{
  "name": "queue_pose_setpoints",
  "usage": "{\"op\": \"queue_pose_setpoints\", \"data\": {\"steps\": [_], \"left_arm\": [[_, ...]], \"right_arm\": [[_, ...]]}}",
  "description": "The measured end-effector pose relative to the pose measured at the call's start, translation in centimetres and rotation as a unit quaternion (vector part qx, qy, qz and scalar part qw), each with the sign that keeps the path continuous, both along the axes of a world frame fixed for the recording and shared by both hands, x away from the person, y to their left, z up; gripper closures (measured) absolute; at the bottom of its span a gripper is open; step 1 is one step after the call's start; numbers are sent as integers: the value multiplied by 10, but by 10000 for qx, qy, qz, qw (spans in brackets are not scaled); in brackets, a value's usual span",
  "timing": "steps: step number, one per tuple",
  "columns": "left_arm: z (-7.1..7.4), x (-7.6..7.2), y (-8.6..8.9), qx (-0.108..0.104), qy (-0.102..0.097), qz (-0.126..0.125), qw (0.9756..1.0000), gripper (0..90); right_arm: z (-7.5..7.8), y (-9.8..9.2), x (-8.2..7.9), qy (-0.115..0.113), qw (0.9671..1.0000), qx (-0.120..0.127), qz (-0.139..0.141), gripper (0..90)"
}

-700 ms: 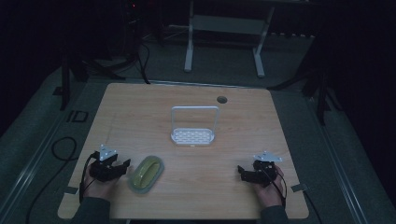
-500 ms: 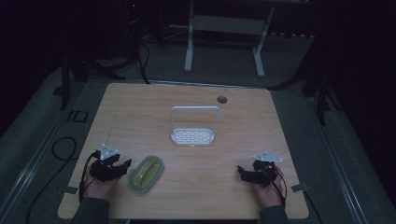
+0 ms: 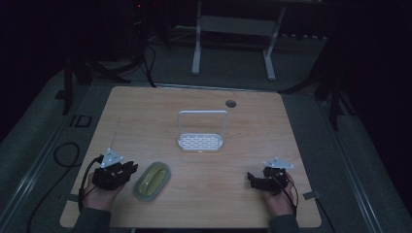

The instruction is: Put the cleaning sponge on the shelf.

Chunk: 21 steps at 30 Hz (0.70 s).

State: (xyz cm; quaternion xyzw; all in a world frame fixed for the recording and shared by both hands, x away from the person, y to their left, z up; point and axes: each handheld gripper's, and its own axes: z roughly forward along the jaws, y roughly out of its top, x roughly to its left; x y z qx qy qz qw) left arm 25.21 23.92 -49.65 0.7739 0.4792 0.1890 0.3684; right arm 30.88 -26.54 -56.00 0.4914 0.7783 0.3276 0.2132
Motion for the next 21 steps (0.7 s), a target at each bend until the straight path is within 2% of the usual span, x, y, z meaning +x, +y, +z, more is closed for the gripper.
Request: {"op": "queue_pose_setpoints", "data": {"steps": [4,11,16,21], "left_arm": [[5,-9,-5,-72,53,-179,9998,897],[6,-22,-18,22,146,-575,9982,900],[3,-26,-27,251,203,-716,9969,900],[1,-30,-33,278,257,-863,9955,900]], "right_arm": [[0,0,0,-1,10000,2,-8,123],[0,0,0,0,10000,-3,-8,124],[0,0,0,-2,10000,1,-12,123],[0,0,0,-1,10000,3,-13,124]]}}
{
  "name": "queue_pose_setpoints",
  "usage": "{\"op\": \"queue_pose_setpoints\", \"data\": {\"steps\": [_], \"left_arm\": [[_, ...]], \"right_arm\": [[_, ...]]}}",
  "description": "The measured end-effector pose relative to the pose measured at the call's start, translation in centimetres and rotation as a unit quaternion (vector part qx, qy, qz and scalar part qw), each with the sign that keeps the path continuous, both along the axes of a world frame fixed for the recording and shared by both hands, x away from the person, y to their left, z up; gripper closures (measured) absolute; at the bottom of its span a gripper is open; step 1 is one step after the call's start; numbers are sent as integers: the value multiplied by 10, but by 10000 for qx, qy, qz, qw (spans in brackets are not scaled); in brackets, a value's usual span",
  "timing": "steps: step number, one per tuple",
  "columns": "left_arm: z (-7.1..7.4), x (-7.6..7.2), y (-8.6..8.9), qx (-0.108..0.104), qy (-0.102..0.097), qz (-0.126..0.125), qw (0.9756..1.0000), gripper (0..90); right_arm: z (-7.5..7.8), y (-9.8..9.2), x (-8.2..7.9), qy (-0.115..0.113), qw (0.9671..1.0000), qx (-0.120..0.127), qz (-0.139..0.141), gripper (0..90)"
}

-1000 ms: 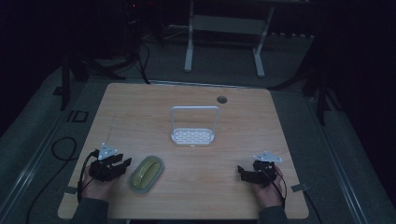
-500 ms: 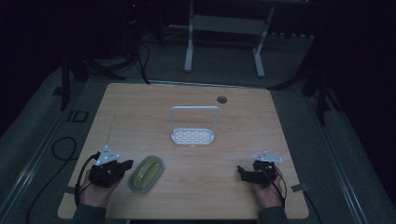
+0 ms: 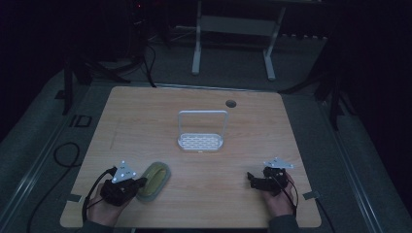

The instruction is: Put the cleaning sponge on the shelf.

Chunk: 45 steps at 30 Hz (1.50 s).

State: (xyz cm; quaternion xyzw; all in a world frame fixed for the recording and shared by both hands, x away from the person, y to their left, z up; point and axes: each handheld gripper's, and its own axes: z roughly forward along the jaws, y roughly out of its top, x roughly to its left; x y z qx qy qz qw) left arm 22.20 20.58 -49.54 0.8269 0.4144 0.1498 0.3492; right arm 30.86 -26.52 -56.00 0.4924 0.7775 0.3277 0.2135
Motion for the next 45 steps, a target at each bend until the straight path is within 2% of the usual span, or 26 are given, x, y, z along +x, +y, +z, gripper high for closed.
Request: {"op": "queue_pose_setpoints", "data": {"steps": [4,7,13,18,25,28,29,37,41,45], "left_arm": [[-2,-3,-4,54,80,-100,9999,900],[-8,-6,-8,157,220,-206,9994,900],[-13,-5,-6,289,358,-169,9988,900],[-15,0,-4,394,377,-135,9984,900],[-18,14,-4,489,377,-200,9979,900],[-15,17,-6,515,344,-264,9977,898],[-9,19,-9,530,288,-359,9975,893],[18,32,-16,734,46,-520,9959,736],[25,41,-19,912,55,-526,9944,655],[27,49,-22,1033,215,-493,9932,598]], "right_arm": [[0,0,0,-1,10000,-2,1,124],[0,0,0,1,10000,1,-1,124],[0,0,0,0,10000,0,0,124],[0,0,0,-1,10000,-5,2,124],[0,0,0,0,10000,0,-1,124],[0,0,0,-2,10000,0,0,124],[0,0,0,-1,10000,-5,2,124],[0,0,0,-2,10000,-4,2,124],[0,0,0,-3,10000,-3,0,124],[0,0,0,-1,10000,-3,-1,124]]}}
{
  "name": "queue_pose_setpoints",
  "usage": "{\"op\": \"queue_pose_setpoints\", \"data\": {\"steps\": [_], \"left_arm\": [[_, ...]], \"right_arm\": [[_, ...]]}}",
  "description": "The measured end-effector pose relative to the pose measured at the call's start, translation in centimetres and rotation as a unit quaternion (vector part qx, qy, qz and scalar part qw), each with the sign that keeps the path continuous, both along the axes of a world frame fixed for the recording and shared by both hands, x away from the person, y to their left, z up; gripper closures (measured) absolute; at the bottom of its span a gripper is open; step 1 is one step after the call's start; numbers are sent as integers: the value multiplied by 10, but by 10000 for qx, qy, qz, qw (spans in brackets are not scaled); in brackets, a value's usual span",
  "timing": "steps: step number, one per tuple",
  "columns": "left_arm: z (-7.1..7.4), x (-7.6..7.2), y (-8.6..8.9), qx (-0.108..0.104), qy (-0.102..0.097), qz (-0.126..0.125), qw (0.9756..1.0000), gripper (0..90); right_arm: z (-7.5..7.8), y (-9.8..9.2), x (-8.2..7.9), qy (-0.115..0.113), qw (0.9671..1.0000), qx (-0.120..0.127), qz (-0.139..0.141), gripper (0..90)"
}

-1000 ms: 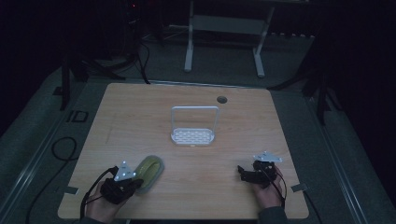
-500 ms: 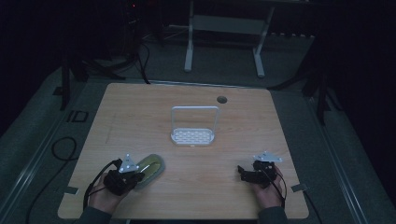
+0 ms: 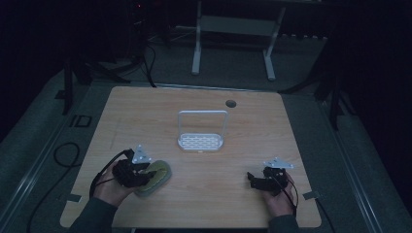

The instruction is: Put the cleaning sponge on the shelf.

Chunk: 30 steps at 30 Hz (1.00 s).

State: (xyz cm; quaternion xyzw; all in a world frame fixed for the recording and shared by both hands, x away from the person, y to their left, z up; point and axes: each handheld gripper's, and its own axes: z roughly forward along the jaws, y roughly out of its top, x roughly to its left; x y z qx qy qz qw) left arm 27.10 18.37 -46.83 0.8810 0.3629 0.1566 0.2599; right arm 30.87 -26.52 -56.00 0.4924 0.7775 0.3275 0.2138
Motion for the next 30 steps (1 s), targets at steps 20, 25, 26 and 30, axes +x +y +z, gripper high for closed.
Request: {"op": "queue_pose_setpoints", "data": {"steps": [20,25,26,30], "left_arm": [[-6,22,-7,219,745,-5,9970,598],[-7,26,-8,295,890,19,9956,587],[-7,27,-9,321,897,12,9955,583],[-7,29,-10,394,954,43,9947,568]], "right_arm": [[0,0,0,-4,10000,4,1,124],[0,0,0,-3,10000,1,2,124],[0,0,0,-4,10000,1,3,124],[0,0,0,-3,10000,5,-1,124]]}}
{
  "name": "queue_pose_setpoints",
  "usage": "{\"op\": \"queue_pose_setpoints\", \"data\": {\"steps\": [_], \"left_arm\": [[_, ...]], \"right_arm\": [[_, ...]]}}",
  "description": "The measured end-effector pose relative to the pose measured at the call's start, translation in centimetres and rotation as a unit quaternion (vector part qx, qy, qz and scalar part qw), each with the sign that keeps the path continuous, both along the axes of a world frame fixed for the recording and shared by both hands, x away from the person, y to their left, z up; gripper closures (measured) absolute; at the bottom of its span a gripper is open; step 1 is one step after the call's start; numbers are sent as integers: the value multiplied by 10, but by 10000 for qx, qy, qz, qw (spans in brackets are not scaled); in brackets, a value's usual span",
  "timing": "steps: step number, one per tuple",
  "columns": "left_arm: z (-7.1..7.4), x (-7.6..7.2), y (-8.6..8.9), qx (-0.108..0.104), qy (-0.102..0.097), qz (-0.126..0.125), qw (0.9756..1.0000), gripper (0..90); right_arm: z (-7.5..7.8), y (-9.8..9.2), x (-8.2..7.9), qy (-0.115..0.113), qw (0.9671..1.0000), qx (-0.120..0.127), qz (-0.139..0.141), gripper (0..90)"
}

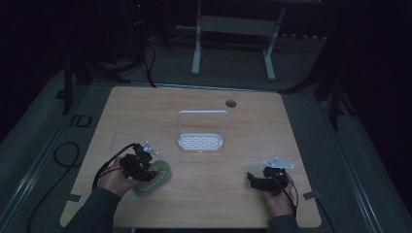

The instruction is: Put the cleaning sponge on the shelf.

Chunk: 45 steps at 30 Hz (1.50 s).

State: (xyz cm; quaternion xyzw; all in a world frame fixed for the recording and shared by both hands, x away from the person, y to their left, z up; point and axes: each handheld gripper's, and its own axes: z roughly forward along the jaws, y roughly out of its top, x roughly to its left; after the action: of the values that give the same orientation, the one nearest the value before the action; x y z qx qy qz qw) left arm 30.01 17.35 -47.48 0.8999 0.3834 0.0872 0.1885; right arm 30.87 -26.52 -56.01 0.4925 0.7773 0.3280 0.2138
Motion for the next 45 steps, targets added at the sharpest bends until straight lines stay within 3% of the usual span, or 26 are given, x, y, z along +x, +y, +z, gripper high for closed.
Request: {"op": "queue_pose_setpoints", "data": {"steps": [12,21,29,45], "left_arm": [[-2,10,-6,307,319,-30,9990,533],[-3,14,-6,345,498,-6,9982,556],[-3,19,-6,453,780,-69,9959,597],[-5,27,-9,697,1122,-133,9911,651]], "right_arm": [[0,0,0,4,10000,-1,-1,124],[0,0,0,2,10000,-3,0,124],[0,0,0,3,10000,1,-1,124],[0,0,0,3,10000,-1,-1,124]]}}
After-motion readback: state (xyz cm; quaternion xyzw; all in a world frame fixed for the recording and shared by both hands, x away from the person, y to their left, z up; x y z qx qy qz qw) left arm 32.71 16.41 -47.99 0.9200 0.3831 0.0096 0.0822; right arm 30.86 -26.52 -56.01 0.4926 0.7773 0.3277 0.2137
